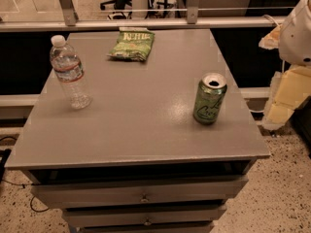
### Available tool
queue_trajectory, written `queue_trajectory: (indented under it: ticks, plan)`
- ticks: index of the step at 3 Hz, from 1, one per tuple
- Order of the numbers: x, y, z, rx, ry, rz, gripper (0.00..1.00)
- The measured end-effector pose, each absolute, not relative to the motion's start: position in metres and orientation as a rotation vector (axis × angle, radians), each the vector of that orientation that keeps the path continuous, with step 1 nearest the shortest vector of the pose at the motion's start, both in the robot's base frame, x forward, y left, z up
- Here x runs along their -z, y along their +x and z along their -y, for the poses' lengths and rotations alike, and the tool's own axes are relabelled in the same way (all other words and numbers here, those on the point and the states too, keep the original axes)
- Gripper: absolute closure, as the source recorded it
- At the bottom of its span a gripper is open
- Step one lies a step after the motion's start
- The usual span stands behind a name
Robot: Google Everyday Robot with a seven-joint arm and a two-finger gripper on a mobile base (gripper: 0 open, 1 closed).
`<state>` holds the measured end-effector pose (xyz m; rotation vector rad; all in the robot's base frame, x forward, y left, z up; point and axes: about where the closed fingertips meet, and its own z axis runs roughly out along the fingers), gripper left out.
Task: Knock water bottle over
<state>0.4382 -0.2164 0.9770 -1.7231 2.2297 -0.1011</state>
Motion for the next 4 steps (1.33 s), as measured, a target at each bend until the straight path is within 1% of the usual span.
queue_trajectory:
  ticks: [1, 2, 3, 4]
  plan:
    - [-0.976, 0.442, 0.213, 0.086, -1.723, -2.218, 0.00]
    - [-0.970, 0.474, 0.185, -0.039, -1.721, -2.128, 0.00]
    - [-0.975, 0.500, 0.133, -0.230, -1.740, -2.002, 0.00]
    - [-0.984, 0.506, 0.072, -0.411, -1.717, -1.897, 0.00]
